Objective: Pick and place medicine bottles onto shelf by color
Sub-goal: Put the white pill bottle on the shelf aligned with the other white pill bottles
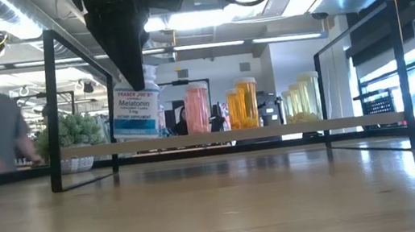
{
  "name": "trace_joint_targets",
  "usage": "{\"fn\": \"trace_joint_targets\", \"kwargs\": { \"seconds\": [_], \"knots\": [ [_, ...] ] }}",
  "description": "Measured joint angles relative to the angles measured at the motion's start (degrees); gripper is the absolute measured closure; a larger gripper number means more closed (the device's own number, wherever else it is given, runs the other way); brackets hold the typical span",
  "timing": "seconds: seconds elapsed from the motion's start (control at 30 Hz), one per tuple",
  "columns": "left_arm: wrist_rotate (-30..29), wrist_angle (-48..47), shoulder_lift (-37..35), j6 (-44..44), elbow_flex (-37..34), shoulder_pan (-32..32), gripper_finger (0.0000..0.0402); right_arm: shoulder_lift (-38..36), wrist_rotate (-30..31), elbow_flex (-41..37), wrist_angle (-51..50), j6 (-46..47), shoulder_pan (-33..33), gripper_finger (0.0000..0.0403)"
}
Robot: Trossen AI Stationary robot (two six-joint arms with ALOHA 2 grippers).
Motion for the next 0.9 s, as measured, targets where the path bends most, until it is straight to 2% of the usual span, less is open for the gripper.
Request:
{"fn": "trace_joint_targets", "kwargs": {
  "seconds": [0.57,0.9],
  "knots": [
    [-0.08,-0.86,0.24,-1.81,-0.17,0.01,0.0174,0.00,0.00,0.00,0.00,0.00,0.00,0.0192],
    [-0.20,-1.53,-0.05,-1.90,-0.13,0.14,0.0114,0.00,0.00,0.00,-0.01,-0.02,0.00,0.0192]
  ]
}}
